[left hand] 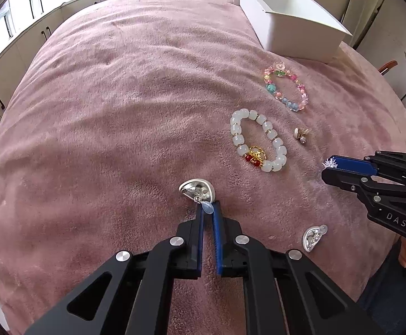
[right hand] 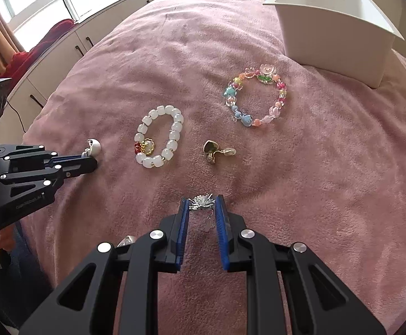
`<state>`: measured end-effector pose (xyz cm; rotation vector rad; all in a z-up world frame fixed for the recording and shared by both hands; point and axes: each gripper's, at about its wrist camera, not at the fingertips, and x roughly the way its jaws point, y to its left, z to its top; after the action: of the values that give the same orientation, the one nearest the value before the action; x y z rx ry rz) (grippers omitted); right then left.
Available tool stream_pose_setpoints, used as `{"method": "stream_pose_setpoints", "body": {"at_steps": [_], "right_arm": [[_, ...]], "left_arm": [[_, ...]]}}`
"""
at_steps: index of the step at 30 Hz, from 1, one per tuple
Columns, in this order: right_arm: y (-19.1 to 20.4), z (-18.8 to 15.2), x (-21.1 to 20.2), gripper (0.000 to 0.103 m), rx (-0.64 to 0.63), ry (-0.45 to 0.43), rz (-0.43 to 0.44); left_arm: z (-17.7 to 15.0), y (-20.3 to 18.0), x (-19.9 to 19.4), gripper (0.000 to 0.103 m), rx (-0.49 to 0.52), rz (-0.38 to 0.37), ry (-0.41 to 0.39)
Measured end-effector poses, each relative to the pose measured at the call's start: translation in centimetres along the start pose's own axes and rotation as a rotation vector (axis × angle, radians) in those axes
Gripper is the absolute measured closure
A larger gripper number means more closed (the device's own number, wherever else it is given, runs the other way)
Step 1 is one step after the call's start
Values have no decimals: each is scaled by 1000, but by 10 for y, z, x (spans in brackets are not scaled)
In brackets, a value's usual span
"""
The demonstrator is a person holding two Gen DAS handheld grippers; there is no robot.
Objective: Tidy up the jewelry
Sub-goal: 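Carry both silver earrings over the white tray with both tools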
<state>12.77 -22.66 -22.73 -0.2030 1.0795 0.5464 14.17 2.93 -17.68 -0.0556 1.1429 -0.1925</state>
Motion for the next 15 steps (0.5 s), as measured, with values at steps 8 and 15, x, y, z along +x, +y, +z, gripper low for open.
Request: {"method": "stream_pose_setpoints", "body": {"at_steps": [8,15], "right_arm": [[-5,19,-30,83,-10,-80,-35],[-17,45,-65,83,3,-172,-63]], "left_arm": [[26,-22,-26,92,69,-17,-72],[67,-43,-52,92,117,-35,-160]]}}
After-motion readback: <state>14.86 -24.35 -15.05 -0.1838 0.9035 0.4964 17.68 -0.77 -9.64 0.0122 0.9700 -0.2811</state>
